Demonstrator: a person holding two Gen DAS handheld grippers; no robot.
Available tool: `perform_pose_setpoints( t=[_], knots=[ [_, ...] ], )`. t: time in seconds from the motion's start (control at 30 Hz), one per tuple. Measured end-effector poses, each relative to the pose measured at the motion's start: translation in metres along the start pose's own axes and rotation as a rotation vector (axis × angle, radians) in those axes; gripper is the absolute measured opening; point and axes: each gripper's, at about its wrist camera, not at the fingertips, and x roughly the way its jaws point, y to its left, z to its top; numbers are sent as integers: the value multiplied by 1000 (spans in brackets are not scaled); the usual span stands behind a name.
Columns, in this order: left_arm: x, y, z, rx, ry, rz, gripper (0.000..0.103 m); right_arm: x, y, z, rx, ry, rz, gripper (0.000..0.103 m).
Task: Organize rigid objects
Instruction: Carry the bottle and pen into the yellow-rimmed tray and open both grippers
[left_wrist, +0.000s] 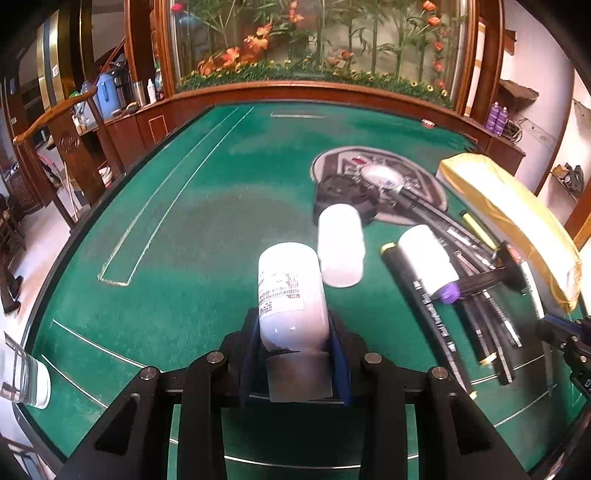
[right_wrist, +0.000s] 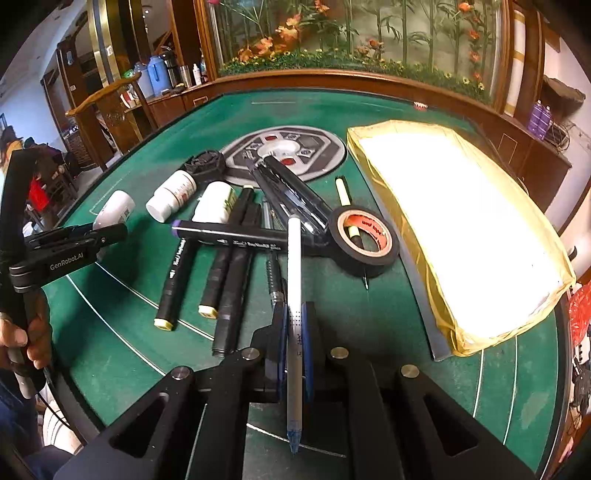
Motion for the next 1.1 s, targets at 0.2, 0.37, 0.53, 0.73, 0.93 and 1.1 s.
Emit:
perform_pose_setpoints(
  t=[0.2, 0.37, 0.53, 0.73, 0.93, 1.1],
  knots=[
    [-13, -12, 5, 15, -19, -57, 37, -14, -3, 3, 11, -36, 52, 7],
    [-23, -31, 16, 35, -26, -118, 37, -28, -18, 12, 47, -63, 104, 7],
    [-32, -65, 40, 69, -33, -176, 37, -45, -46, 26, 91, -98, 119, 7],
    [-35, -124, 69, 117, -25, -260, 37, -56, -92, 51, 133, -108, 108, 7],
    [-12, -197, 103, 137, 27, -359, 37, -31, -138, 86, 166, -36, 93, 7],
    [34, -244, 123, 138, 102, -349, 36, 9, -177, 105, 225, 55, 82, 7]
  ],
)
